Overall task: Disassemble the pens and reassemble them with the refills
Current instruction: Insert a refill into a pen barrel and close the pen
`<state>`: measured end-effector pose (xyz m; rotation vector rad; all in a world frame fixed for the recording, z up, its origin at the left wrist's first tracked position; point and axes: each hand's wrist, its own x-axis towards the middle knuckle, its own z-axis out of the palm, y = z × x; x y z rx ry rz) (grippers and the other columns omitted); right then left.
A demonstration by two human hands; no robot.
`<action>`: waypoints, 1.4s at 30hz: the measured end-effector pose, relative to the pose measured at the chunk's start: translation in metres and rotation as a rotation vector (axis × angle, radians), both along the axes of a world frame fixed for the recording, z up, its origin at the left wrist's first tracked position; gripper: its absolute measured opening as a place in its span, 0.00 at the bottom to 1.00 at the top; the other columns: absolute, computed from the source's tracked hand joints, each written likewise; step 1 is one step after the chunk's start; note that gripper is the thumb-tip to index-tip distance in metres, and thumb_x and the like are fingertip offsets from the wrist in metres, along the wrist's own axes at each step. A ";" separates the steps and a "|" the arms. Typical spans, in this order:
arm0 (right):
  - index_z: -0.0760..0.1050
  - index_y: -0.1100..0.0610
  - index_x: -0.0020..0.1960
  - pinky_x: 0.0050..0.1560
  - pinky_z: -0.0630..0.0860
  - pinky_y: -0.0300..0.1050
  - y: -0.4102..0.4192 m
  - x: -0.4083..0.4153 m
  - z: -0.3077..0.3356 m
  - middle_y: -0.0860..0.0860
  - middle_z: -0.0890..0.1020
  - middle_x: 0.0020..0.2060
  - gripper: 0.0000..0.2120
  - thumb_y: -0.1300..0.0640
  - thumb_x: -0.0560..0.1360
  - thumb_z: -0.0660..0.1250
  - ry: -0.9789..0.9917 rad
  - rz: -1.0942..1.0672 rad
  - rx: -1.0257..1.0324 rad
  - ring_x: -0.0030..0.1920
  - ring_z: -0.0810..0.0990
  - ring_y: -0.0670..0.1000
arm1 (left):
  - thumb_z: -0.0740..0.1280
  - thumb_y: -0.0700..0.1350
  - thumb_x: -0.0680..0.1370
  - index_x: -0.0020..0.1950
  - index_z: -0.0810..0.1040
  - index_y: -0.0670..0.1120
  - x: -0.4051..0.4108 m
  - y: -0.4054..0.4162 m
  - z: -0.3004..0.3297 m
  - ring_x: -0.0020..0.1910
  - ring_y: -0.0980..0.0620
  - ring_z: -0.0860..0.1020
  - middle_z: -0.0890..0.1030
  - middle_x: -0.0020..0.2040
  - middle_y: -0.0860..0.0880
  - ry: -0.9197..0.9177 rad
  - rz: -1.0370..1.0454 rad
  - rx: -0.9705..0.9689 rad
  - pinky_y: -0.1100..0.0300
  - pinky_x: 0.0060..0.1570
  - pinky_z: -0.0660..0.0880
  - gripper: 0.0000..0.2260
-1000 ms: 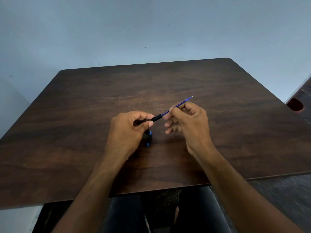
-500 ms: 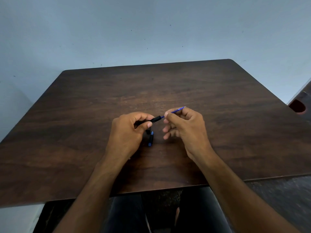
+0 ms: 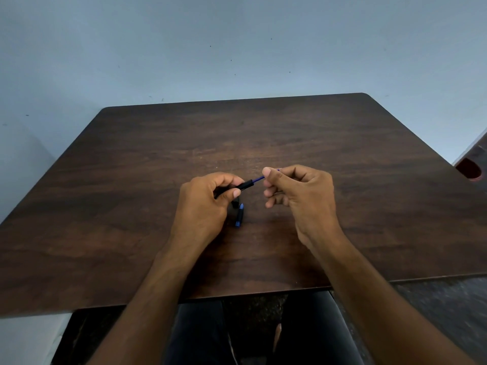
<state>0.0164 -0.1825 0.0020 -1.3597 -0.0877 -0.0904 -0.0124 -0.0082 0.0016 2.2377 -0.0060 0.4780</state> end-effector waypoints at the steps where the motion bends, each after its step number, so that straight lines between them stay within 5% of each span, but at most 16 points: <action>1: 0.82 0.64 0.40 0.29 0.79 0.46 0.000 0.000 0.001 0.56 0.85 0.33 0.08 0.60 0.73 0.77 0.003 0.007 -0.009 0.31 0.82 0.53 | 0.73 0.40 0.75 0.53 0.85 0.54 0.000 0.000 0.000 0.48 0.68 0.79 0.81 0.43 0.66 0.005 -0.004 -0.004 0.75 0.48 0.71 0.11; 5: 0.83 0.64 0.42 0.30 0.80 0.46 0.001 0.001 0.005 0.56 0.85 0.34 0.09 0.58 0.72 0.78 0.026 0.063 -0.035 0.32 0.82 0.53 | 0.73 0.38 0.76 0.54 0.85 0.54 -0.002 0.003 0.000 0.51 0.65 0.80 0.84 0.48 0.62 0.006 -0.009 -0.043 0.69 0.52 0.75 0.12; 8: 0.84 0.63 0.42 0.29 0.79 0.45 0.000 0.002 0.005 0.54 0.83 0.30 0.09 0.58 0.70 0.80 0.081 0.109 -0.186 0.29 0.79 0.52 | 0.73 0.37 0.76 0.54 0.85 0.52 -0.003 0.010 0.001 0.50 0.67 0.80 0.84 0.47 0.61 -0.018 0.012 -0.057 0.76 0.51 0.73 0.12; 13: 0.82 0.57 0.36 0.22 0.70 0.37 0.012 0.003 0.004 0.53 0.82 0.26 0.11 0.53 0.71 0.79 0.204 0.165 -0.748 0.19 0.75 0.47 | 0.72 0.39 0.76 0.55 0.84 0.53 -0.003 0.019 -0.001 0.47 0.76 0.76 0.79 0.45 0.67 0.016 0.060 -0.020 0.82 0.46 0.69 0.11; 17: 0.79 0.56 0.33 0.27 0.71 0.39 0.035 0.001 0.005 0.50 0.81 0.28 0.19 0.41 0.71 0.76 0.128 0.071 -1.131 0.29 0.78 0.46 | 0.72 0.37 0.76 0.54 0.85 0.53 -0.006 0.021 -0.002 0.47 0.75 0.77 0.81 0.46 0.65 -0.006 0.061 -0.005 0.82 0.47 0.69 0.11; 21: 0.70 0.53 0.30 0.23 0.61 0.38 0.045 -0.003 0.007 0.48 0.74 0.24 0.23 0.39 0.72 0.73 0.085 0.030 -1.253 0.24 0.72 0.44 | 0.72 0.37 0.76 0.53 0.85 0.52 -0.007 0.022 -0.001 0.46 0.75 0.76 0.80 0.45 0.65 -0.012 0.058 0.000 0.82 0.47 0.68 0.11; 26: 0.68 0.54 0.31 0.26 0.62 0.41 0.047 -0.001 0.000 0.50 0.73 0.30 0.21 0.43 0.71 0.73 0.111 0.056 -1.299 0.31 0.75 0.51 | 0.72 0.37 0.76 0.53 0.85 0.51 -0.007 0.021 0.000 0.46 0.76 0.76 0.82 0.45 0.62 -0.015 0.055 -0.010 0.81 0.47 0.68 0.11; 29: 0.70 0.57 0.29 0.23 0.60 0.37 0.040 0.003 -0.001 0.50 0.74 0.24 0.20 0.46 0.70 0.73 0.171 0.047 -1.219 0.24 0.72 0.48 | 0.72 0.37 0.76 0.53 0.85 0.52 -0.008 0.020 0.000 0.46 0.76 0.76 0.83 0.47 0.61 -0.011 0.051 -0.005 0.82 0.47 0.68 0.11; 32: 0.75 0.59 0.27 0.20 0.66 0.36 0.025 0.006 -0.002 0.51 0.77 0.18 0.18 0.49 0.70 0.70 0.265 0.103 -0.894 0.17 0.74 0.49 | 0.72 0.38 0.76 0.54 0.85 0.52 -0.008 0.021 0.000 0.47 0.77 0.75 0.82 0.47 0.62 0.004 0.056 0.003 0.83 0.47 0.67 0.11; 37: 0.76 0.67 0.42 0.21 0.74 0.43 -0.008 0.010 0.006 0.60 0.82 0.28 0.07 0.66 0.78 0.65 0.331 0.247 -0.242 0.23 0.80 0.55 | 0.72 0.38 0.76 0.54 0.85 0.52 -0.009 0.022 0.001 0.48 0.74 0.75 0.81 0.48 0.63 0.026 0.055 0.004 0.83 0.47 0.66 0.11; 42: 0.78 0.68 0.48 0.33 0.83 0.50 -0.021 0.011 0.009 0.65 0.85 0.37 0.05 0.70 0.78 0.63 0.225 0.275 0.127 0.34 0.86 0.61 | 0.72 0.38 0.76 0.54 0.85 0.51 -0.009 0.019 0.000 0.47 0.79 0.74 0.80 0.47 0.65 0.017 0.053 0.000 0.83 0.47 0.66 0.11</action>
